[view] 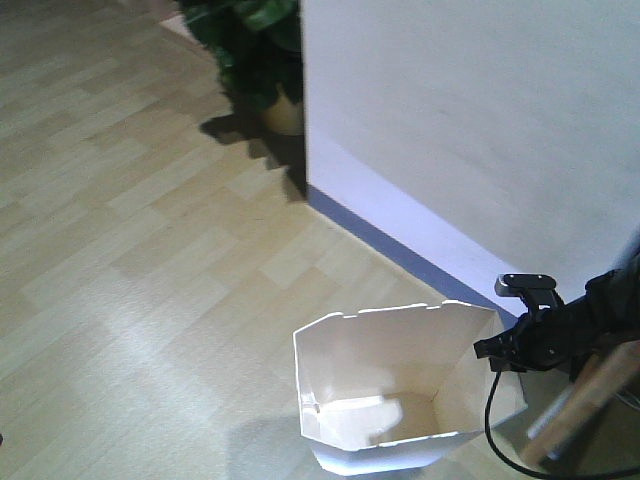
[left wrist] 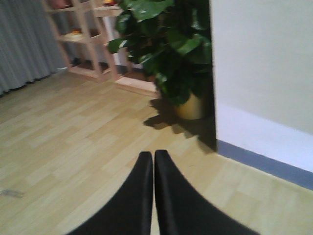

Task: Move trash bin to bedside with robot
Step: 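Carry the bin in the right gripper while the base turns toward the bed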

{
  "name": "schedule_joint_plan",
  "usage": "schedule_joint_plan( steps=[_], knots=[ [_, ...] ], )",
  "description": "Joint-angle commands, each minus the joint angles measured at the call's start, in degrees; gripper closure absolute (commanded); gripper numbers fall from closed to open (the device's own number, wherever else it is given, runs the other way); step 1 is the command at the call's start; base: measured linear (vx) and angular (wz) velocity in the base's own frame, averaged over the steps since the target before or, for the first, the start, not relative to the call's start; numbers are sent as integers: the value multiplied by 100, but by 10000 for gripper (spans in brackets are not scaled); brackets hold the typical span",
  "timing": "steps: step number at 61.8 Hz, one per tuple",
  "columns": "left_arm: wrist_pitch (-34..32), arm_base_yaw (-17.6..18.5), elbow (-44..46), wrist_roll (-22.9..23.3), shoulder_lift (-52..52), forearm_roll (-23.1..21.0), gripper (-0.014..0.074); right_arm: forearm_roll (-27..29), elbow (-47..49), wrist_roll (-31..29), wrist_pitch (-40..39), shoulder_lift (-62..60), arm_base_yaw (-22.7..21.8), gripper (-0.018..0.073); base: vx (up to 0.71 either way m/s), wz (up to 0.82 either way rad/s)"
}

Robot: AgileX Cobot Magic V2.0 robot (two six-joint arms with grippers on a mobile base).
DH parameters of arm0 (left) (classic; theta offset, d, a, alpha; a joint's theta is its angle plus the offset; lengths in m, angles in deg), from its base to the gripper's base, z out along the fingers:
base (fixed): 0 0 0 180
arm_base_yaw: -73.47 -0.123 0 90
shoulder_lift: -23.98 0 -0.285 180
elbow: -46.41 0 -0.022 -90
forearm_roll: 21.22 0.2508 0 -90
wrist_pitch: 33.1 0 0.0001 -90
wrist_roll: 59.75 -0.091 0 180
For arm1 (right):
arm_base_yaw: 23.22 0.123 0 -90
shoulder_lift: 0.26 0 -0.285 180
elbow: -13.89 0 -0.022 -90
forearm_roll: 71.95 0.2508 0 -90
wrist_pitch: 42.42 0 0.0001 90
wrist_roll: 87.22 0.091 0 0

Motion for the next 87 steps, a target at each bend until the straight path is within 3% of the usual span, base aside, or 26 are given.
schedule_joint_plan(
  steps=[1, 49, 87],
  knots=[
    [-425, 35, -160, 46, -54, -20, 602, 148, 53, -22, 1085, -406, -10, 566, 11, 62],
    [-425, 35, -160, 46, -54, -20, 602, 148, 53, -22, 1085, -406, -10, 566, 14, 72],
    [-425, 35, -160, 46, -54, -20, 602, 148, 53, -22, 1085, -406, -10, 566, 24, 26]
  ],
)
